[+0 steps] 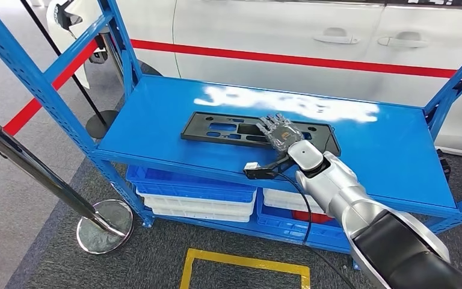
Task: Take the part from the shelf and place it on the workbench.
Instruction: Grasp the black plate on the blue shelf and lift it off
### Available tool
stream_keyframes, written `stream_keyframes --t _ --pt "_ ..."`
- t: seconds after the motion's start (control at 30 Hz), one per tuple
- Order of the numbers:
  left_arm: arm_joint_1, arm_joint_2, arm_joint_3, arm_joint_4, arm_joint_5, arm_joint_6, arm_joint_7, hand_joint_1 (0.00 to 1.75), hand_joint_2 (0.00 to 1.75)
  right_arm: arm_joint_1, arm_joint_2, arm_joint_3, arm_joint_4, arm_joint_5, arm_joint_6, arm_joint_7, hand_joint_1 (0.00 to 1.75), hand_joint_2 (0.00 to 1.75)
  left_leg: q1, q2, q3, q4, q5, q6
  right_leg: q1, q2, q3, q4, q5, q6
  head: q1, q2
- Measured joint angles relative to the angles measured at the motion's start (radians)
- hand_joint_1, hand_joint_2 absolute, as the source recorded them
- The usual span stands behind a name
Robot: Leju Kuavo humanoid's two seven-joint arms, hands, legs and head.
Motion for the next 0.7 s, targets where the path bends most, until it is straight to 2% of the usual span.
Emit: stream_keyframes --t 0.07,0.1,0.13,0.17,0.23,0.3,0.33,0.4,0.43,0.47,0.5,0.53,0.57,0.6,0.63,0.7 --pt "-0.001 0.000 0.000 0.000 0.000 0.000 0.001 0.00 0.00 0.000 0.000 0.002 0.003 0.002 0.002 0.001 1.68 1.75 0.002 -0.003 0.067 -0.131 0.062 0.004 0.000 0.001 0.002 0.001 0.000 0.004 0.000 0.000" --pt "-0.002 0.000 0.000 0.000 0.000 0.000 0.000 0.00 0.00 -0.001 -0.001 0.002 0.004 0.002 0.004 0.001 1.75 1.75 0.001 -0.006 0.099 -0.194 0.085 0.009 0.002 0.003 0.002 0.002 -0.001 0.008 0.000 0.000" --pt "-0.003 0.000 0.000 0.000 0.000 0.000 0.000 0.00 0.00 -0.001 -0.002 0.003 0.005 0.002 0.006 0.000 1.75 1.75 0.000 -0.008 0.119 -0.237 0.100 0.016 0.003 0.004 0.002 0.003 -0.001 0.014 0.000 0.000" --pt "-0.003 0.000 0.000 0.000 0.000 0.000 0.000 0.00 0.00 -0.001 -0.002 0.004 0.007 0.002 0.007 -0.001 1.75 1.75 -0.002 -0.010 0.125 -0.255 0.104 0.023 0.005 0.006 0.000 0.004 0.000 0.020 0.000 0.000" --pt "-0.003 0.000 0.000 0.000 -0.001 0.000 0.000 0.00 0.00 0.000 -0.003 0.005 0.009 0.002 0.010 -0.002 1.75 1.75 -0.004 -0.008 0.123 -0.258 0.111 0.039 0.004 0.008 -0.002 0.002 0.002 0.033 0.000 0.000" --pt "-0.004 0.000 0.000 0.000 -0.003 0.000 -0.001 0.00 0.00 -0.001 -0.003 0.005 0.011 0.003 0.011 -0.002 1.75 1.75 -0.002 -0.007 0.124 -0.265 0.118 0.052 0.000 0.012 -0.015 0.028 -0.019 0.043 0.000 0.000" --pt "-0.005 0.000 0.001 0.000 -0.004 0.000 -0.001 0.00 0.00 -0.001 -0.003 0.005 0.012 0.003 0.012 -0.002 1.75 1.75 -0.001 -0.007 0.124 -0.268 0.121 0.057 -0.001 0.015 -0.033 0.070 -0.046 0.047 0.000 0.000" --pt "-0.006 0.000 0.001 0.000 -0.005 0.000 -0.002 0.00 0.00 -0.001 -0.002 0.005 0.015 0.003 0.014 -0.003 1.75 1.75 -0.002 -0.006 0.121 -0.268 0.122 0.061 -0.003 0.020 -0.094 0.205 -0.110 0.050 0.000 0.000" --pt "-0.005 0.000 0.001 0.000 -0.006 -0.001 -0.002 0.00 0.00 0.000 -0.002 0.005 0.017 0.003 0.015 -0.004 1.75 1.75 -0.003 -0.006 0.121 -0.268 0.121 0.062 -0.003 0.021 -0.123 0.265 -0.129 0.051 0.000 0.000" --pt "-0.005 0.000 0.001 0.000 -0.006 -0.001 -0.002 0.00 0.00 0.001 -0.001 0.005 0.019 0.004 0.016 -0.005 1.75 1.75 -0.003 -0.007 0.120 -0.267 0.121 0.063 -0.003 0.021 -0.137 0.295 -0.130 0.051 0.000 0.000" --pt "-0.005 0.000 0.001 0.000 -0.007 -0.001 -0.002 0.00 0.00 0.002 -0.001 0.005 0.021 0.004 0.016 -0.007 1.75 1.75 -0.004 -0.008 0.121 -0.266 0.121 0.062 -0.003 0.021 -0.133 0.284 -0.112 0.049 0.000 0.000" --pt "-0.005 0.000 0.001 0.000 -0.007 -0.001 -0.002 0.00 0.00 0.002 -0.001 0.005 0.022 0.004 0.016 -0.009 1.75 1.75 -0.004 -0.008 0.121 -0.265 0.120 0.062 -0.002 0.021 -0.110 0.234 -0.077 0.045 0.000 0.000" --pt "-0.005 0.000 0.001 0.000 -0.008 -0.001 -0.001 0.00 0.00 0.001 0.000 0.005 0.023 0.004 0.016 -0.011 1.75 1.75 -0.005 -0.009 0.122 -0.263 0.118 0.060 -0.001 0.018 -0.076 0.159 -0.040 0.040 0.000 0.000" --pt "-0.006 0.000 0.001 0.000 -0.009 -0.001 -0.001 0.00 0.00 -0.001 0.001 0.005 0.024 0.005 0.014 -0.013 1.75 1.75 -0.007 -0.009 0.120 -0.261 0.117 0.057 0.002 0.012 -0.044 0.090 -0.014 0.034 0.000 0.000" --pt "-0.006 0.000 0.001 0.000 -0.010 -0.001 -0.001 0.00 0.00 -0.003 0.003 0.005 0.024 0.006 0.011 -0.015 1.75 1.75 -0.008 -0.008 0.117 -0.259 0.116 0.054 0.006 0.007 -0.022 0.039 0.000 0.029 0.000 0.000" --pt "-0.007 0.000 0.001 0.000 -0.014 -0.001 0.000 0.00 0.00 -0.005 0.006 0.005 0.024 0.004 0.001 -0.023 1.75 1.75 -0.011 -0.006 0.113 -0.259 0.116 0.046 0.012 0.002 -0.010 0.007 -0.001 0.023 0.000 0.000"
